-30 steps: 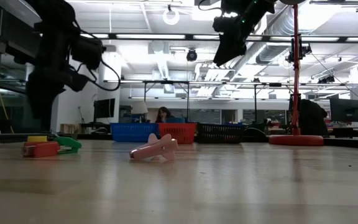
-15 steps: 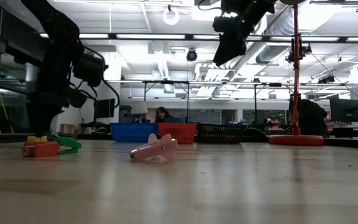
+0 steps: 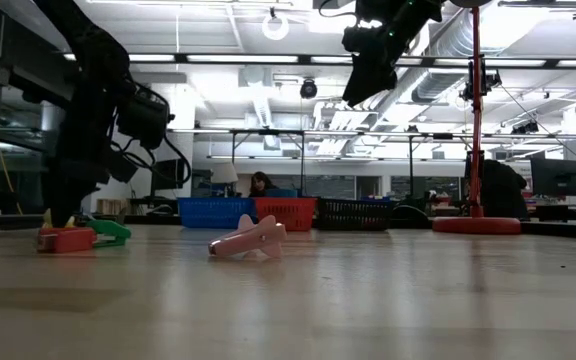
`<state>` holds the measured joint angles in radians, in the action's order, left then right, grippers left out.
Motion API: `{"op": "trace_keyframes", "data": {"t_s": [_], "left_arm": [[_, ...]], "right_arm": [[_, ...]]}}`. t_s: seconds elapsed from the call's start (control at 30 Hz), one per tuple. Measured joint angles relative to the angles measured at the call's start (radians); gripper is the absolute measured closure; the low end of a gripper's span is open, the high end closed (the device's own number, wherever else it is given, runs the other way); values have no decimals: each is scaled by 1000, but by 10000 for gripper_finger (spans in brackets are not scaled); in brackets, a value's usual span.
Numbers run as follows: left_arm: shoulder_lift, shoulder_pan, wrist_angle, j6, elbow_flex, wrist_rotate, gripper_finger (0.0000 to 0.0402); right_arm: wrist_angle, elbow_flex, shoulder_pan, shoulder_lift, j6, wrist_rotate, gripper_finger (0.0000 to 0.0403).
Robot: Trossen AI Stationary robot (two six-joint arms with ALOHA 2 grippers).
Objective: Pick and place Stapler, Stapler remover, tape
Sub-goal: Put the yellow stapler into the black basket
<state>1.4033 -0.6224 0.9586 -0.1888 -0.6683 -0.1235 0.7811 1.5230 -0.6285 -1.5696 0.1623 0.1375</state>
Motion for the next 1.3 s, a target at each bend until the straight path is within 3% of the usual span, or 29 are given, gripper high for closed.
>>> {"op": "trace_keyframes", "data": {"t_s": [0.2,0.47,0.93,1.3], "left_arm": [[0,1,6,6,-25,65,105],[-1,1,56,51,-98,17,105],[-1,-54,45,123,-30,-14,105],[-1,-131,15,249,-24,41,105]], "right_arm": [[0,0,0,0,-5,-8,213],[0,0,0,0,-9,-8,213],[0,0,0,0,-9,-8,213],[0,0,0,0,-32,-8,213]]}}
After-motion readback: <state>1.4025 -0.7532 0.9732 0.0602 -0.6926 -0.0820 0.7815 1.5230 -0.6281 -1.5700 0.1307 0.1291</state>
